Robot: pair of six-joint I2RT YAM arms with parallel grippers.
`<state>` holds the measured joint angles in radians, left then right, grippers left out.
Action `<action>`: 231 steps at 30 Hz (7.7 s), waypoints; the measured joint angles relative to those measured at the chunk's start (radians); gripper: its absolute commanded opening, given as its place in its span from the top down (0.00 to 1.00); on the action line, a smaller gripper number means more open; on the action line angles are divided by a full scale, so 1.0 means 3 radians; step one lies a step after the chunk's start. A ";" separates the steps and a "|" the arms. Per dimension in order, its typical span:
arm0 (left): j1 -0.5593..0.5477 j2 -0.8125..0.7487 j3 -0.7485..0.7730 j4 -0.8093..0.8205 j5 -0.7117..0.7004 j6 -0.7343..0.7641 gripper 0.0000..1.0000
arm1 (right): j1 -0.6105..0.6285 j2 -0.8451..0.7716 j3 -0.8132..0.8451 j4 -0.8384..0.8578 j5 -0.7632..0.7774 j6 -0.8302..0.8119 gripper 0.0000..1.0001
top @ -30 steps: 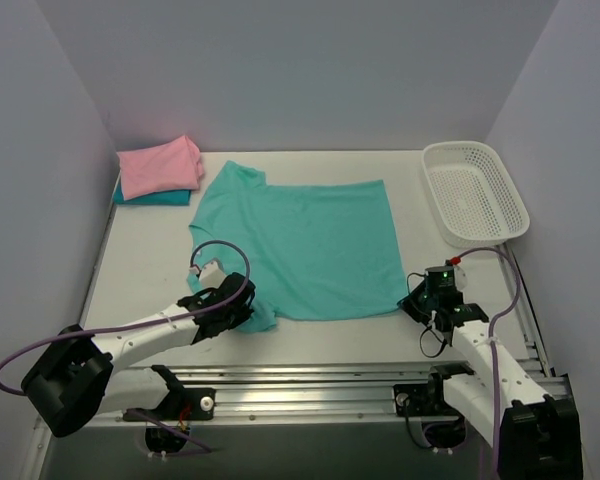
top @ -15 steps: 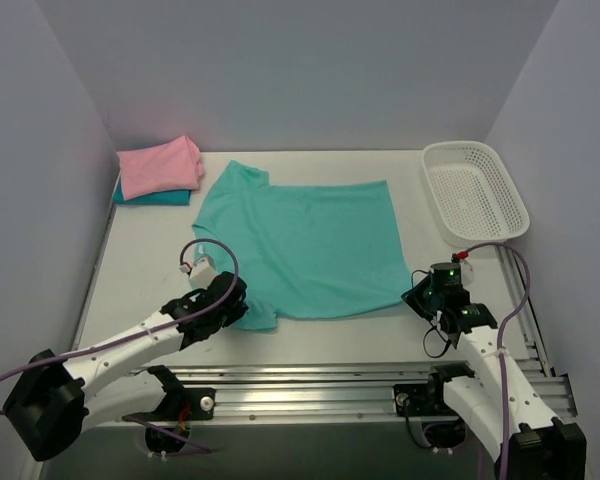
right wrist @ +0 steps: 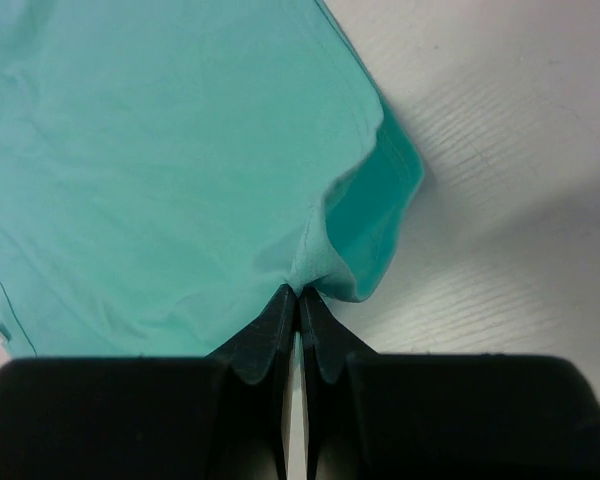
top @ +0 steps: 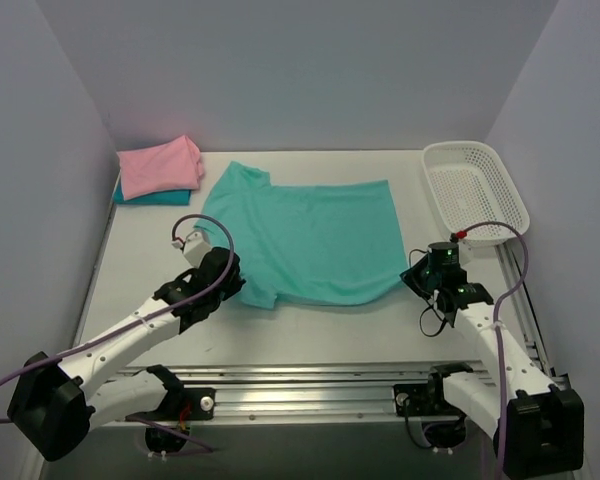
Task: Fold and stack the t-shirts
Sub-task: Fold the tshirt
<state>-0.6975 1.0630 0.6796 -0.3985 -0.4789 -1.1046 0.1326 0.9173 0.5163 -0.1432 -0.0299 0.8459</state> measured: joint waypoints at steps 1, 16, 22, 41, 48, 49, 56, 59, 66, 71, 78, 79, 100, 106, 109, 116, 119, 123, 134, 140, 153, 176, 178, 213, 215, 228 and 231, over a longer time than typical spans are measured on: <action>0.0050 0.0056 0.0015 0.0027 0.0001 0.0032 0.98 | 0.0000 0.0064 0.0009 0.0050 0.0001 0.0008 1.00; 0.0659 0.0978 0.0268 0.0642 0.0167 0.0298 0.98 | 0.0069 0.1228 0.0483 0.0765 0.0277 0.0064 1.00; 0.0762 0.1315 0.0629 0.0847 0.0287 0.0473 0.98 | 0.0131 0.1573 0.0698 0.0899 0.0348 0.0111 1.00; 0.1200 0.1979 0.0944 0.1174 0.0553 0.0689 0.98 | 0.0201 0.2443 0.1141 0.1064 0.0701 0.0197 1.00; 0.1316 0.2307 0.0982 0.1302 0.0699 0.0693 0.98 | 0.0219 0.2651 0.1179 0.1074 0.0795 0.0226 1.00; 0.1326 0.2344 0.0994 0.1315 0.0716 0.0693 0.98 | 0.0219 0.2663 0.1181 0.1076 0.0810 0.0228 1.00; 0.1376 0.2608 0.1137 0.1395 0.0797 0.0699 0.98 | 0.0219 0.2800 0.1326 0.1080 0.0913 0.0234 1.00; 0.1404 0.2670 0.1186 0.1420 0.0837 0.0708 0.96 | 0.0219 0.2842 0.1354 0.1077 0.0947 0.0237 0.88; 0.1445 0.2707 0.1214 0.1644 0.0959 0.0813 0.19 | 0.0242 0.2850 0.1460 0.1086 0.1094 0.0234 0.07; 0.1446 0.2684 0.1237 0.1781 0.0973 0.0862 0.05 | 0.0248 0.2804 0.1460 0.1007 0.1250 0.0221 0.06; 0.1459 0.2284 0.1152 0.1718 0.0871 0.0999 0.05 | 0.0479 0.2252 0.1531 0.0724 0.1546 0.0196 0.06; 0.1459 0.2167 0.1125 0.1708 0.0849 0.1011 0.05 | 0.0596 0.2155 0.1620 0.0683 0.1600 0.0178 0.06; 0.1481 0.0371 0.0563 0.1363 0.0404 0.1055 0.05 | 0.2152 0.4251 0.3479 0.0909 0.0641 -0.0024 0.13; 0.1481 0.0446 0.0561 0.1354 0.0398 0.1055 0.05 | 0.2190 0.4251 0.3602 0.0904 0.0594 -0.0005 0.13; 0.1481 0.0490 0.0561 0.1356 0.0398 0.1055 0.05 | 0.2210 0.4251 0.3601 0.0862 0.0598 0.0000 0.13; 0.1481 0.0507 0.0561 0.1356 0.0397 0.1055 0.05 | 0.2328 0.4248 0.3630 0.0764 0.0594 0.0060 0.13; 0.1481 0.0507 0.0559 0.1357 0.0394 0.1057 0.05 | 0.2396 0.4248 0.3731 0.0711 0.0594 0.0070 0.13; 0.1481 0.0507 0.0559 0.1356 0.0385 0.1058 0.05 | 0.2463 0.4250 0.3894 0.0704 0.0594 0.0075 0.14; 0.1481 0.0498 0.0559 0.1356 0.0361 0.1078 0.05 | 0.2497 0.4409 0.3980 0.0690 0.0582 0.0146 0.15; 0.1481 0.0451 0.0557 0.1353 0.0336 0.1081 0.05 | 0.2534 0.4620 0.4086 0.0690 0.0542 0.0175 0.25; 0.1502 0.0429 0.0540 0.1350 0.0318 0.1081 0.05 | 0.2697 0.4645 0.4107 0.0659 0.0546 0.0182 0.27; 0.1509 0.0289 0.0460 0.1338 0.0319 0.1078 0.05 | 0.2464 0.5111 0.4770 0.0673 0.0595 0.0114 0.30; 0.1509 0.0291 0.0454 0.1338 0.0318 0.1078 0.05 | 0.2449 0.5122 0.4799 0.0647 0.0599 0.0093 0.31; 0.1546 0.0449 0.0453 0.1357 0.0329 0.1080 0.05 | 0.2735 0.4019 0.2725 0.1670 0.0683 0.0374 0.32; 0.1548 0.0453 0.0453 0.1357 0.0329 0.1080 0.05 | 0.2838 0.3997 0.2714 0.1631 0.0688 0.0388 0.32; 0.1550 0.0459 0.0469 0.1308 0.0303 0.1184 0.05 | 0.3496 0.3978 0.3015 0.0960 0.0844 0.0285 0.30; 0.1550 0.0431 0.0526 0.1226 0.0315 0.1212 0.05 | 0.3473 0.3833 0.3012 0.0739 0.1061 0.0203 0.28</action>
<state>-0.2325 1.1923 0.8375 -0.0307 -0.3843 -0.7410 1.1744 2.0670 1.4200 0.0784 0.2882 0.9070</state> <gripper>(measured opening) 0.946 0.707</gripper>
